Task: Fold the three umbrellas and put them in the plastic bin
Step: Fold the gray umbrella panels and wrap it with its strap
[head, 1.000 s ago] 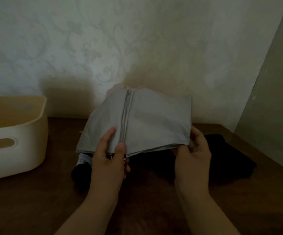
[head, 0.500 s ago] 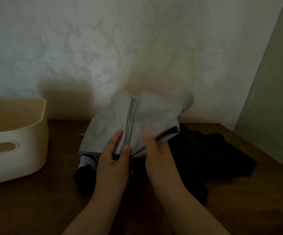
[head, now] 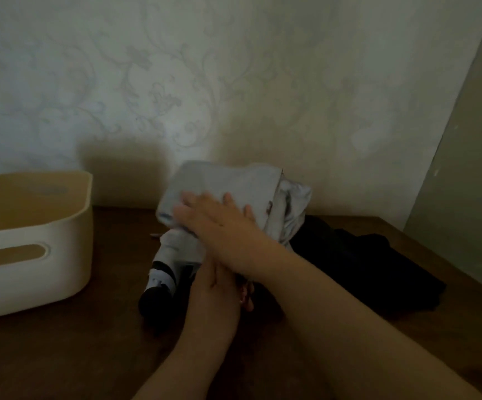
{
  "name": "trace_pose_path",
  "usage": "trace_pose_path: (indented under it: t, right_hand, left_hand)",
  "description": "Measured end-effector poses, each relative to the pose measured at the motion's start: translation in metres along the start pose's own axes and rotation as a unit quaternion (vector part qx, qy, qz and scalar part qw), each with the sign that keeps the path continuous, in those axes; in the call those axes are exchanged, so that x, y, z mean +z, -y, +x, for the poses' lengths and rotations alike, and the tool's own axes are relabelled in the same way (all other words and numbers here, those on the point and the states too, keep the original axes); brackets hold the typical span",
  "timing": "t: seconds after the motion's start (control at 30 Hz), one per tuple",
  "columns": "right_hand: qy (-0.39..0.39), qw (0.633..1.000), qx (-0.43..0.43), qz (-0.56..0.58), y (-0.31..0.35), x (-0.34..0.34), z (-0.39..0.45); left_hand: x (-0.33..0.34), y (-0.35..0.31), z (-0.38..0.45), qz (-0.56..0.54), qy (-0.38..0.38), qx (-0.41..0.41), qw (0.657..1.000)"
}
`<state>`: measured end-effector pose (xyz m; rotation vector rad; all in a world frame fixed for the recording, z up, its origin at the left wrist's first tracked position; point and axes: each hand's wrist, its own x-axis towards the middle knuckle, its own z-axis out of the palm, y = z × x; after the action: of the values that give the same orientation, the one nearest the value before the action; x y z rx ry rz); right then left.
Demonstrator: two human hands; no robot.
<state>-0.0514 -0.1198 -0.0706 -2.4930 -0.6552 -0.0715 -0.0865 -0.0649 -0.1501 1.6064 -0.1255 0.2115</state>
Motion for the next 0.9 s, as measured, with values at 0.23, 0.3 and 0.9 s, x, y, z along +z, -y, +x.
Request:
trace_pose_path:
  t: [0.23, 0.3, 0.9]
  right_hand:
    - [-0.243, 0.954, -0.083, 0.156, -0.027, -0.005, -0.028]
    - [-0.309, 0.948, -0.08, 0.012, -0.045, 0.005, -0.033]
    - [-0.38, 0.923, -0.017, 0.062, -0.075, 0.024, -0.048]
  left_hand:
    - [0.0, -0.02, -0.001, -0.09, -0.067, 0.013, 0.994]
    - [0.001, -0.02, -0.002, -0.065, -0.076, 0.037, 0.994]
    - [-0.013, -0.005, 0.02, -0.28, -0.026, -0.053, 0.958]
